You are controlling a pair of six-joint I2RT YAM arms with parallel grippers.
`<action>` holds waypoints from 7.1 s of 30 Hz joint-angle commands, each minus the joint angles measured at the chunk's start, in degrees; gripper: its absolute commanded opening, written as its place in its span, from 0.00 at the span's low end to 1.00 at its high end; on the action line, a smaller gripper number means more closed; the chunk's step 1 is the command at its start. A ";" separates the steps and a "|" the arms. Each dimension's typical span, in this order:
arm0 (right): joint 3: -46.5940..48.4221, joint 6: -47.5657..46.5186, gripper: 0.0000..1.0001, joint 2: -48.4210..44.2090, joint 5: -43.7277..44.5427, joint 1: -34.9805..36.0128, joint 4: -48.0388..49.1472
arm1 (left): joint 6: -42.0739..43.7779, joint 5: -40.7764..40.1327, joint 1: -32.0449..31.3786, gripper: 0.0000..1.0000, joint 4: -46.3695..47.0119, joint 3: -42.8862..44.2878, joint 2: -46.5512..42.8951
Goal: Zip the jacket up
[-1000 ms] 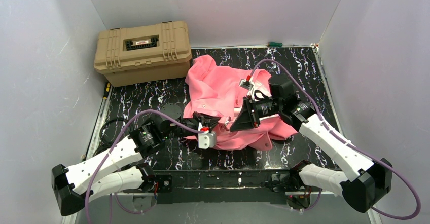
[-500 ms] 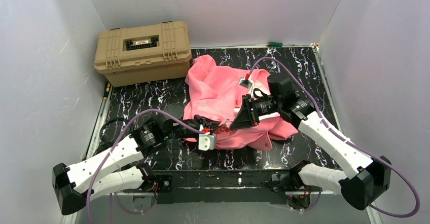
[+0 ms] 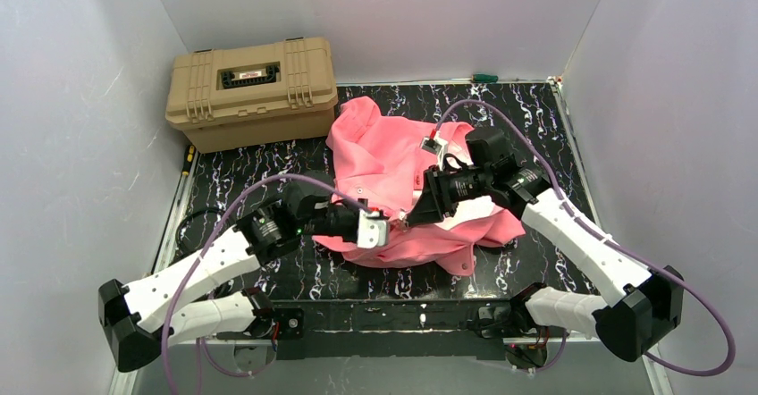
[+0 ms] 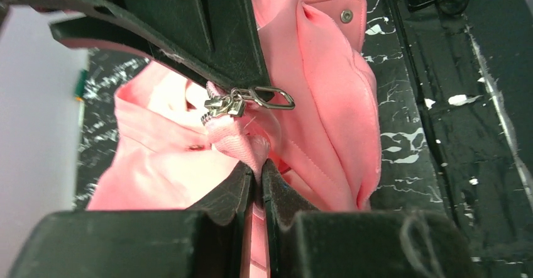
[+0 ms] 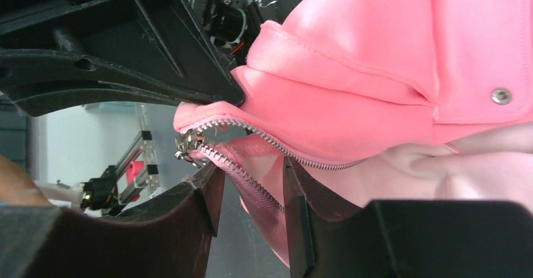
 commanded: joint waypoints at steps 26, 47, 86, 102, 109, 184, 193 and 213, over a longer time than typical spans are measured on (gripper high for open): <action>4.07 -14.22 0.87 -13.97 37.82 5.61 -3.26 | -11.44 12.53 9.58 0.00 -11.80 8.68 13.34; -5.95 -21.84 0.64 -15.25 68.53 38.03 7.08 | -15.78 12.92 15.05 0.00 -14.50 8.71 19.64; -21.46 -38.44 0.45 -10.04 90.67 53.87 31.18 | -15.53 16.04 15.43 0.00 -16.54 10.42 18.15; -23.39 -37.92 0.34 -11.00 93.67 53.87 35.39 | -14.60 16.42 15.43 0.00 -17.29 10.11 17.56; -23.22 -34.54 0.32 -11.73 93.29 53.87 33.65 | -13.93 16.54 15.40 0.00 -17.53 9.96 17.28; -14.14 3.94 0.55 -12.95 11.97 9.02 19.64 | 0.04 12.58 13.00 0.00 -16.81 6.56 10.70; -16.60 7.40 0.47 -12.99 6.93 7.11 23.55 | 0.37 12.52 13.04 0.00 -16.83 6.47 10.88; -17.90 7.73 0.47 -4.65 1.13 7.11 31.61 | 0.97 12.75 12.83 0.00 -16.74 6.38 10.77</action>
